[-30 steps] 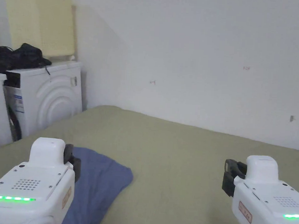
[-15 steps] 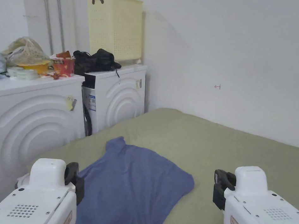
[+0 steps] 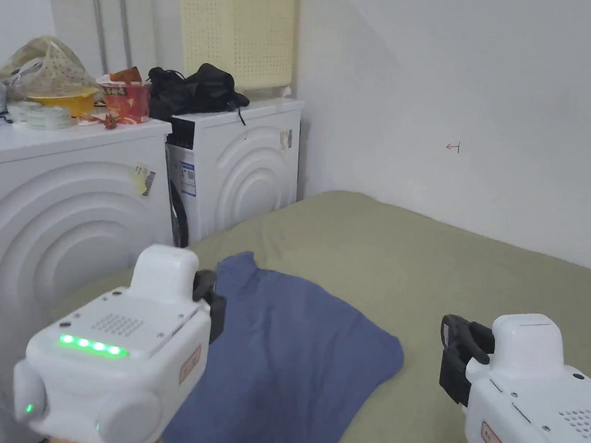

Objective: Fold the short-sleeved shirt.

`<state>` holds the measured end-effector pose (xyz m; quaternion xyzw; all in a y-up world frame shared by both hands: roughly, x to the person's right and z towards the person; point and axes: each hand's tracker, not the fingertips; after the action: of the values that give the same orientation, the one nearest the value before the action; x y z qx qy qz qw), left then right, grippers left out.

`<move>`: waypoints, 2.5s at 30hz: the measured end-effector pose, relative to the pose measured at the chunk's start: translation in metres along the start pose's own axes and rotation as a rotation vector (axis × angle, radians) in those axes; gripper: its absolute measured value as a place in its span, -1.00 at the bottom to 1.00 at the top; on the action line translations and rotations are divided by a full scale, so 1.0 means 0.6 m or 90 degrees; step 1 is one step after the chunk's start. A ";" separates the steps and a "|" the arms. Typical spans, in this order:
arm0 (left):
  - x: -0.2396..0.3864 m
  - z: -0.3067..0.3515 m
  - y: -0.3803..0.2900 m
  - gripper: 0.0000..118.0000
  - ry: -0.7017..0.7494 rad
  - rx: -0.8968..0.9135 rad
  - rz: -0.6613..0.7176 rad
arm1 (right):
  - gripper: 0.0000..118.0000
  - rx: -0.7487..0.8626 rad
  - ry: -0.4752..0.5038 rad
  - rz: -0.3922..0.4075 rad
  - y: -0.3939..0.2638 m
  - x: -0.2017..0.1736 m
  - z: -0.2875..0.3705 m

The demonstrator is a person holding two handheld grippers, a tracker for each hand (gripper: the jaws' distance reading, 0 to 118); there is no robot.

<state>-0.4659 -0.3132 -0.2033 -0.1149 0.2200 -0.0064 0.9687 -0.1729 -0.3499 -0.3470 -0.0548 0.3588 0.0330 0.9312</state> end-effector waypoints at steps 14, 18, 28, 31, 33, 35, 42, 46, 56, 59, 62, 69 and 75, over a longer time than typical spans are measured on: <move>0.102 -0.530 0.062 -1.00 -0.275 -0.518 -0.092 | -1.00 -0.057 -0.058 0.001 -0.075 0.107 -0.077; 0.135 -0.587 -0.025 -0.98 -0.280 -0.623 -0.049 | -1.00 -0.085 -0.084 0.009 -0.098 0.141 -0.081; 0.136 -0.638 -0.146 0.97 -0.235 -0.715 -0.038 | -1.00 -0.110 -0.104 -0.031 -0.134 0.166 -0.088; 0.135 -0.651 -0.163 0.69 -0.224 -0.723 -0.060 | -1.00 -0.113 -0.101 -0.037 -0.138 0.161 -0.087; 0.142 -0.641 -0.170 -0.25 -0.185 -0.698 -0.087 | -1.00 -0.116 -0.095 -0.037 -0.140 0.160 -0.085; 0.133 -0.637 -0.163 -0.95 -0.195 -0.673 -0.024 | -1.00 -0.118 -0.093 -0.036 -0.141 0.161 -0.080; 0.114 -0.616 -0.097 -0.97 -0.208 -0.617 0.059 | -1.00 -0.108 -0.118 -0.033 -0.123 0.179 -0.049; 0.133 -0.569 -0.026 -0.97 -0.218 -0.558 0.054 | -1.00 -0.097 -0.141 -0.037 -0.102 0.197 -0.026; 0.290 -0.461 0.143 -0.97 -0.361 -0.460 -0.028 | -1.00 -0.068 -0.239 -0.023 -0.051 0.275 0.095; 0.376 -0.435 0.181 -0.97 -0.395 -0.443 -0.074 | -1.00 -0.062 -0.285 -0.019 -0.039 0.304 0.148; 0.482 -0.384 0.206 -0.97 -0.449 -0.427 -0.093 | -1.00 -0.062 -0.340 -0.025 -0.033 0.338 0.210; 0.723 -0.271 0.229 -0.97 -0.618 -0.393 -0.176 | -1.00 -0.072 -0.451 -0.022 -0.033 0.406 0.358; 0.901 -0.165 0.199 -0.97 -0.782 -0.406 -0.211 | -1.00 -0.082 -0.539 -0.032 -0.040 0.445 0.470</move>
<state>-0.0245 -0.2527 -0.5470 -0.4076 -0.3951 -0.0230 0.8229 0.2144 -0.3327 -0.3167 -0.1033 -0.0590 0.0522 0.9915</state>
